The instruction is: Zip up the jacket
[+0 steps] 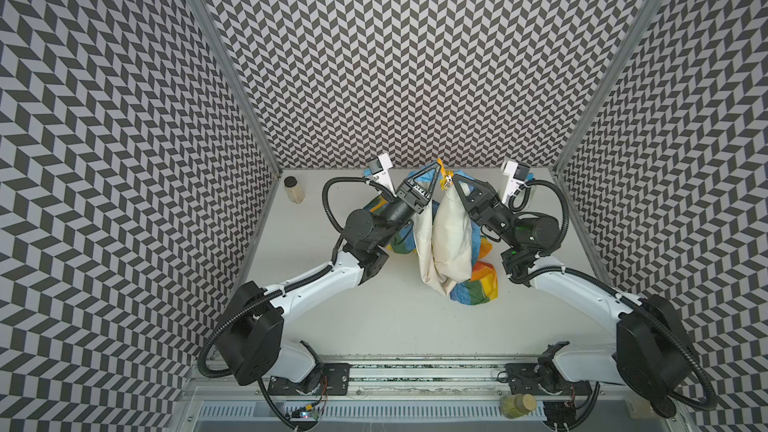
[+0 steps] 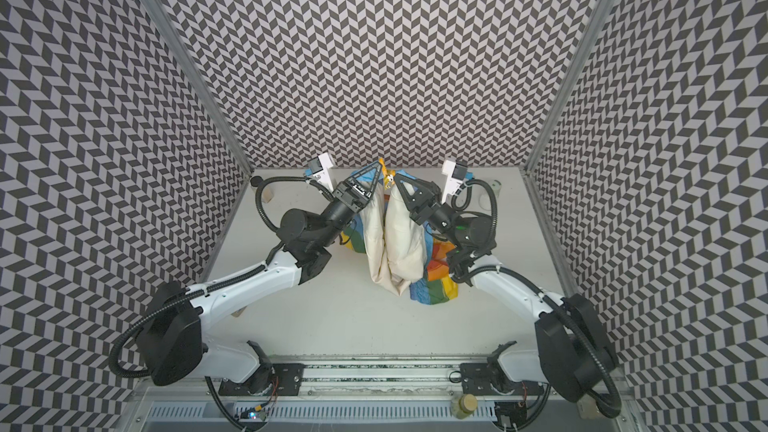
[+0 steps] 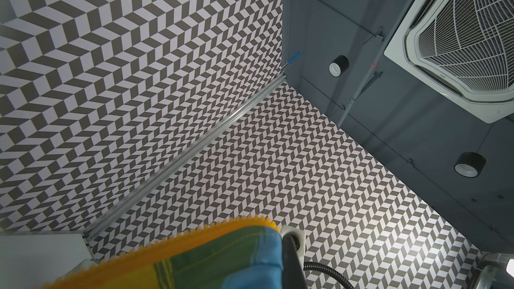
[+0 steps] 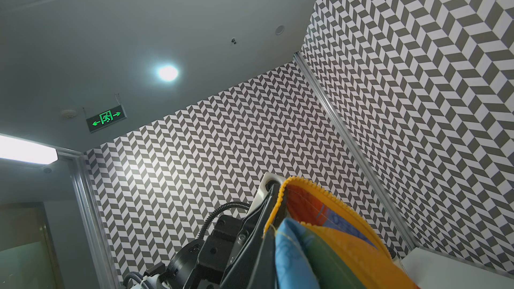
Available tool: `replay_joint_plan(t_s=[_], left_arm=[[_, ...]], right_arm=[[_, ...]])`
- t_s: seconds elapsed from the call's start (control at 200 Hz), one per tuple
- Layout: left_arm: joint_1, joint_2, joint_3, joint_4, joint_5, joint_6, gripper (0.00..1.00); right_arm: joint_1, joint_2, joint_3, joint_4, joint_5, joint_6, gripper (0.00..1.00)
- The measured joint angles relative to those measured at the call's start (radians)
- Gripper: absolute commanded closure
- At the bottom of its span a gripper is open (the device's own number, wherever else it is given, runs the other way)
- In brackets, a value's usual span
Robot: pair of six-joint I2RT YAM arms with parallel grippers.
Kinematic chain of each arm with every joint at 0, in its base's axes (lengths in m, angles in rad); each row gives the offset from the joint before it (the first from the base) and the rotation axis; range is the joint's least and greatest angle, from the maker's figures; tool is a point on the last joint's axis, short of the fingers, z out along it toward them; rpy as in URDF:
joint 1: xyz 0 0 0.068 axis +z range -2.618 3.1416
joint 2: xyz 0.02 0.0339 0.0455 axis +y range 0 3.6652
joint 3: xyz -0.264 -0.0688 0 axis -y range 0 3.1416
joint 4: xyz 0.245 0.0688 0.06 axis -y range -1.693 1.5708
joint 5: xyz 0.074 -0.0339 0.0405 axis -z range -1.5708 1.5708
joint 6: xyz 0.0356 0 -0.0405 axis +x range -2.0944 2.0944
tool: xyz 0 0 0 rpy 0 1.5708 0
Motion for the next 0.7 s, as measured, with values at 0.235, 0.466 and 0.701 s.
replay_joint_plan(t_s=[0.235,0.466,0.701], left_arm=[[0.0,0.0,-0.003,0.0,-0.008,0.0,1.0],[-0.002,0.0,-0.016,0.0,-0.011,0.0,1.0],[-0.007,0.0,-0.023,0.0,-0.015,0.0,1.0]], right_arm=[[0.003,-0.001,-0.009,0.0,0.01,-0.008,1.0],[0.003,-0.002,-0.011,0.0,0.013,-0.013,1.0],[0.003,-0.002,-0.011,0.0,0.013,-0.02,1.0]])
